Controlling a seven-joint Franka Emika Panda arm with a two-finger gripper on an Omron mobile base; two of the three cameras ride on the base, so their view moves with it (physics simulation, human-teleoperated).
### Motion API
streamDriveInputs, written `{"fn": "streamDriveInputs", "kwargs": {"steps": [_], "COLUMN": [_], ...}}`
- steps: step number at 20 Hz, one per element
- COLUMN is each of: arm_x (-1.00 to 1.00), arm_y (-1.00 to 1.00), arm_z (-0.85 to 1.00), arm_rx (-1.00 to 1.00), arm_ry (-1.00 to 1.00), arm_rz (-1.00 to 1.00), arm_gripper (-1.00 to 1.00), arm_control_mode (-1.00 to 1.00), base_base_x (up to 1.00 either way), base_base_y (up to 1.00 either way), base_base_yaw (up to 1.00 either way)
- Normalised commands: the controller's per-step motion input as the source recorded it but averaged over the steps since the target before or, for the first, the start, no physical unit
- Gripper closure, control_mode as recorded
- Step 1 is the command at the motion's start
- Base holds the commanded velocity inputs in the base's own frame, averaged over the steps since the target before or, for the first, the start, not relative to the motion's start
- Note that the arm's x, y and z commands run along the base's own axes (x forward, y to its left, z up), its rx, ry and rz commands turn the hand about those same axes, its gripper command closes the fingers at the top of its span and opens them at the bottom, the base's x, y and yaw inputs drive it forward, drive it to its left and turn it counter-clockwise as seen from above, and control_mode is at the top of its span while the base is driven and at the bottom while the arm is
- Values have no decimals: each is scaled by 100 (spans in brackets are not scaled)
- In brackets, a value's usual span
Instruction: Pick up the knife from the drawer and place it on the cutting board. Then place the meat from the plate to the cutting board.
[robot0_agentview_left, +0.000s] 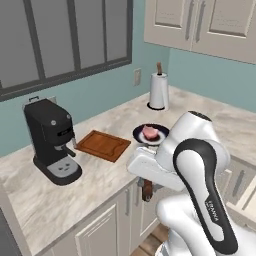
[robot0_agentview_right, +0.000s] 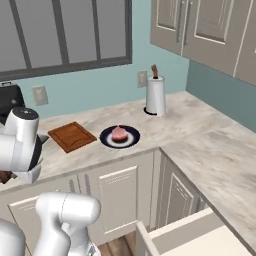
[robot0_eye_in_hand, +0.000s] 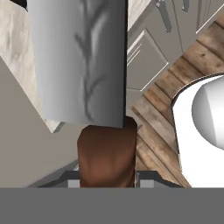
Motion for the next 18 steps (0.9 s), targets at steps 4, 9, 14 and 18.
{"fn": "streamDriveInputs", "kwargs": {"steps": [4,9,14,18], "arm_x": [0,0,0,0], "arm_y": [0,0,0,0], "arm_z": [0,0,0,0], "arm_rx": [0,0,0,0], "arm_ry": [0,0,0,0], "arm_rz": [0,0,0,0], "arm_gripper": [100,100,100,100], "arm_control_mode": [100,100,100,100], "base_base_x": [47,46,44,46], "base_base_y": [0,-8,-14,-17], "base_base_yaw": [13,10,9,9]}}
